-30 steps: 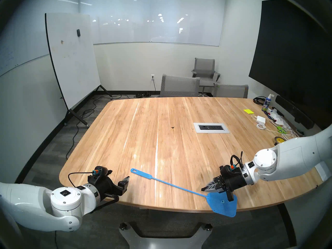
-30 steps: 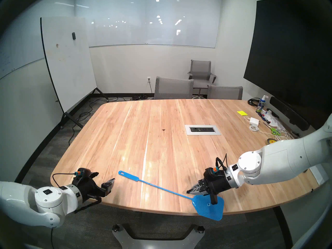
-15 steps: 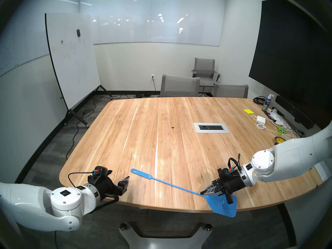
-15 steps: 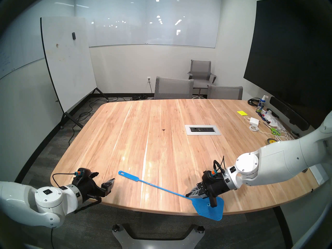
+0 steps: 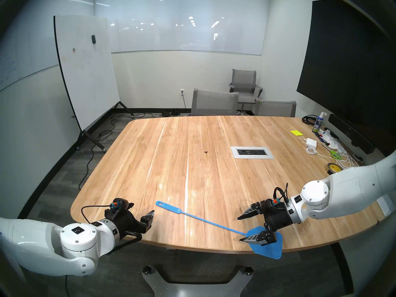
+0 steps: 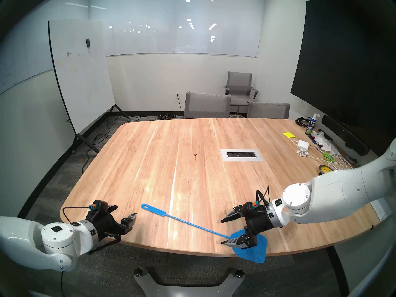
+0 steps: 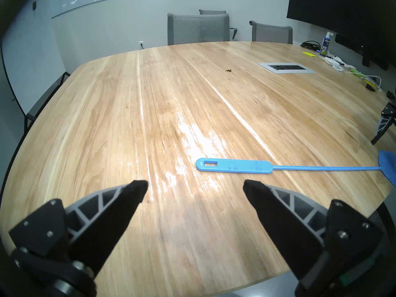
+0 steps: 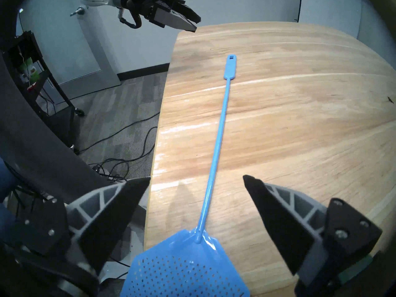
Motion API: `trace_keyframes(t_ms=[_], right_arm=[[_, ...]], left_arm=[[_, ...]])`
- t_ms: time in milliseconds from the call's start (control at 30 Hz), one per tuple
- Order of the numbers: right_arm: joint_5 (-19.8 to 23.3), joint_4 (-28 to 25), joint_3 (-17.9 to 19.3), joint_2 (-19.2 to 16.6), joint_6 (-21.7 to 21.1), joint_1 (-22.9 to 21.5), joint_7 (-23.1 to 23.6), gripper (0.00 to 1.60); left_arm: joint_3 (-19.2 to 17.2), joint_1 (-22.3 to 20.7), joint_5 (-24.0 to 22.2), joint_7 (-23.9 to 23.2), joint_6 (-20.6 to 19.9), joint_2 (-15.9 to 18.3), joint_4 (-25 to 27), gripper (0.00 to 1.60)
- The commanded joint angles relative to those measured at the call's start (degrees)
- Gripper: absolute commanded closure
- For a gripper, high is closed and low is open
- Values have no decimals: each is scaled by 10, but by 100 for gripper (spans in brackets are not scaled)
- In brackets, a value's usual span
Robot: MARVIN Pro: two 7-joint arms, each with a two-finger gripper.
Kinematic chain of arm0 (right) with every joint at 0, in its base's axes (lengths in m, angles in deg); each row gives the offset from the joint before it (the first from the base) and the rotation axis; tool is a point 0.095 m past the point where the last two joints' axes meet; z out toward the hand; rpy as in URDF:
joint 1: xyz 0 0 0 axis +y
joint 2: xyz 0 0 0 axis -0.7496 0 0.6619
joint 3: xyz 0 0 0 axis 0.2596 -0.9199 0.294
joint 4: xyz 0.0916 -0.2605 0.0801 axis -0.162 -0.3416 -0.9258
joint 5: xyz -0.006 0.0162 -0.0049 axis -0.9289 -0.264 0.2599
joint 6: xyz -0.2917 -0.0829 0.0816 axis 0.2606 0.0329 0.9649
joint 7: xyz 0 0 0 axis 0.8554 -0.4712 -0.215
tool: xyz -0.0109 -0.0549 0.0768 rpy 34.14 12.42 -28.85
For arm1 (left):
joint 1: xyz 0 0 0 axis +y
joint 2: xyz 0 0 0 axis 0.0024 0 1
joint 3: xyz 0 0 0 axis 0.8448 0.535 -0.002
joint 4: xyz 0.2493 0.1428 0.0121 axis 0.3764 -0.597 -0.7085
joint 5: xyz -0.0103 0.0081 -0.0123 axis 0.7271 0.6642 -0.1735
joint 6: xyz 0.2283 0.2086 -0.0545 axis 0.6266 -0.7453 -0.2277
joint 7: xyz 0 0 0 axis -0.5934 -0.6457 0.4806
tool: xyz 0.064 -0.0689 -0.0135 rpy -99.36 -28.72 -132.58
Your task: Swat a bug on table
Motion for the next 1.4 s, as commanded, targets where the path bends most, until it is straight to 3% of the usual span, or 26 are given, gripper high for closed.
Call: trace_keyframes(t_ms=[0,400,733,1067,1200,1367], right_arm=[[23,-5,11,-25,8,-7,-24,0],[89,12,27,-83,20,-26,-27,0],[110,28,31,-115,31,-31,-51,0],[162,57,54,-112,73,6,-37,0],[171,68,56,-107,79,15,-16,0],[168,68,60,-108,96,25,-24,0]], left_arm=[[-3,-3,0,1,1,0,3,0],[-3,-3,0,1,1,0,3,0],[-3,-4,0,1,1,0,3,0],[-2,-4,0,1,1,0,3,0],[-2,-4,0,1,1,0,3,0],[-2,-4,0,1,1,0,3,0]])
